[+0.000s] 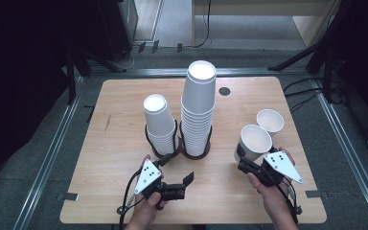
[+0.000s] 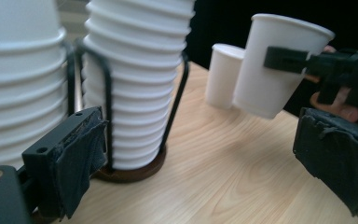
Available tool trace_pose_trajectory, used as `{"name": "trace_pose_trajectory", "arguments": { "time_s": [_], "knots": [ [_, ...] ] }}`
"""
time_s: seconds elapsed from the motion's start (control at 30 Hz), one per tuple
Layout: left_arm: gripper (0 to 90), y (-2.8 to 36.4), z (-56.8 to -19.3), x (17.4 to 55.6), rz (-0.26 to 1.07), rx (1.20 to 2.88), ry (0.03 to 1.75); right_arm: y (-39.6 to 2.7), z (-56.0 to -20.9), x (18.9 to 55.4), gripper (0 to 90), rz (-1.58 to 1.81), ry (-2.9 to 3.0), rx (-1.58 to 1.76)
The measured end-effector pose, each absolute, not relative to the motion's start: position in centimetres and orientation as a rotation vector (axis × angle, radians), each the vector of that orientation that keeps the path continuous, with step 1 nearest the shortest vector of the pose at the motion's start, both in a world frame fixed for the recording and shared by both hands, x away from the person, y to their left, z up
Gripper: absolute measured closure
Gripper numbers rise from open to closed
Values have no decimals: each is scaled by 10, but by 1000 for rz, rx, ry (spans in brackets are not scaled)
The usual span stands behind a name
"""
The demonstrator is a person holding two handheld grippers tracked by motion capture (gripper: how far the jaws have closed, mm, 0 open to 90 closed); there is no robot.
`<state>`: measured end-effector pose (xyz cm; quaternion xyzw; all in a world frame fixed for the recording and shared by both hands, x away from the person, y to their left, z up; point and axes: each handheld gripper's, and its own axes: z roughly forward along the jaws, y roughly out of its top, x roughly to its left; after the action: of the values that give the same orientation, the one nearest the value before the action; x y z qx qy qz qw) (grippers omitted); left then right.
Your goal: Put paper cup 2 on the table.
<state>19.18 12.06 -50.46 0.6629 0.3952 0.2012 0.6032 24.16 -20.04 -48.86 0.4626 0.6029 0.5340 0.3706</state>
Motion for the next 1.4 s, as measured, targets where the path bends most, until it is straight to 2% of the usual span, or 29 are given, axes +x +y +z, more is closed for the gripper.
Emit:
{"name": "trace_pose_trajectory", "arguments": {
  "time_s": [0.27, 0.57, 1.1, 1.4],
  "knots": [
    [28, 146, -507, 185, 513, 1506, 977, -206, -498, 246, 143, 1304, 1569, 1169],
    [28, 195, -508, 173, 604, 1442, 1074, -210, -503, 248, 143, 1249, 1579, 1124],
    [29, 277, -531, 160, 777, 1397, 1298, -215, -524, 262, 143, 1191, 1588, 1100],
    [29, 301, -539, 159, 831, 1373, 1408, -206, -535, 266, 142, 1197, 1650, 1043]
  ]
}}
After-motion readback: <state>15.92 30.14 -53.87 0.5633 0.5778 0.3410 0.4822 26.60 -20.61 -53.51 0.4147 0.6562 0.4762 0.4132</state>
